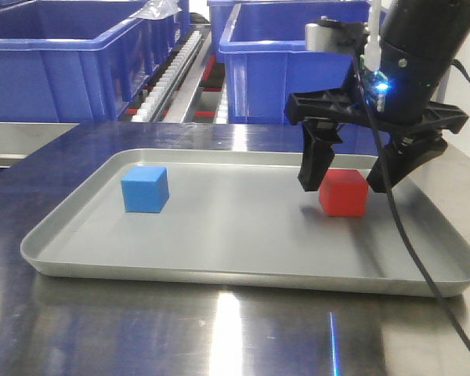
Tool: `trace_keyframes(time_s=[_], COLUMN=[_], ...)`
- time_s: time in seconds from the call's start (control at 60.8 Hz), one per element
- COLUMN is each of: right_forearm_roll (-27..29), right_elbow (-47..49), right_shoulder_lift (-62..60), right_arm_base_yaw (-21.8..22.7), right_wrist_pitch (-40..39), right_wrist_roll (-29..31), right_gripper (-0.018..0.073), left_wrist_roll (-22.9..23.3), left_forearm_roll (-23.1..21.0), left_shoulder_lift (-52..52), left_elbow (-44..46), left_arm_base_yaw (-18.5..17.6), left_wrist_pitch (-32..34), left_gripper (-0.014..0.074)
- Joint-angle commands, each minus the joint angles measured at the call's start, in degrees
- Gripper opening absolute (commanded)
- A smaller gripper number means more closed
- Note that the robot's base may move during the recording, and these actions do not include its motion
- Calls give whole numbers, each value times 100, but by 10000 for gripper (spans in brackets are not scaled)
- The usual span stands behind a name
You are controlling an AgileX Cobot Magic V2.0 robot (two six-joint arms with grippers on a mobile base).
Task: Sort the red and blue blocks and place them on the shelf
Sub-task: 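Lower the right gripper over the red cube and close on it, then lift the red cube up off the tray with the right gripper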
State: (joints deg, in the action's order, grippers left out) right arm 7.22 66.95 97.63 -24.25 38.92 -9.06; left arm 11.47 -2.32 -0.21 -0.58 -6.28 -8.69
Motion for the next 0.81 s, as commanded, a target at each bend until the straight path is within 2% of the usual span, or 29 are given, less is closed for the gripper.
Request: trace_keyframes(time_s=[0.0,0.197,0.296,0.395,0.642,0.79], right_forearm_roll=[-53,-58,-64,-64,-64,-64], right_elbow=[184,184,184,184,184,184], right_shoulder_lift=[-173,-145,-145,-145,-239,-583], right_arm_base_yaw=[9,9,9,9,9,9], right_wrist_pitch=[-207,-207,-212,-212,-201,-300], right_wrist_roll=[-2,-2,-2,-2,-2,-2], right_gripper=[602,601,554,447,50,57], left_wrist_roll=[-1,-1,-1,-1,-1,-1], left_forearm_roll=[-37,-37,-37,-37,-37,-37], left_shoulder_lift=[-90,-90,-90,-90,-90,-90], left_elbow=[-130,-130,-130,-130,-130,-130], left_arm_base_yaw=[2,2,2,2,2,2], left_wrist_pitch=[483,483,483,483,483,483], left_gripper=[132,132,132,132,132,132])
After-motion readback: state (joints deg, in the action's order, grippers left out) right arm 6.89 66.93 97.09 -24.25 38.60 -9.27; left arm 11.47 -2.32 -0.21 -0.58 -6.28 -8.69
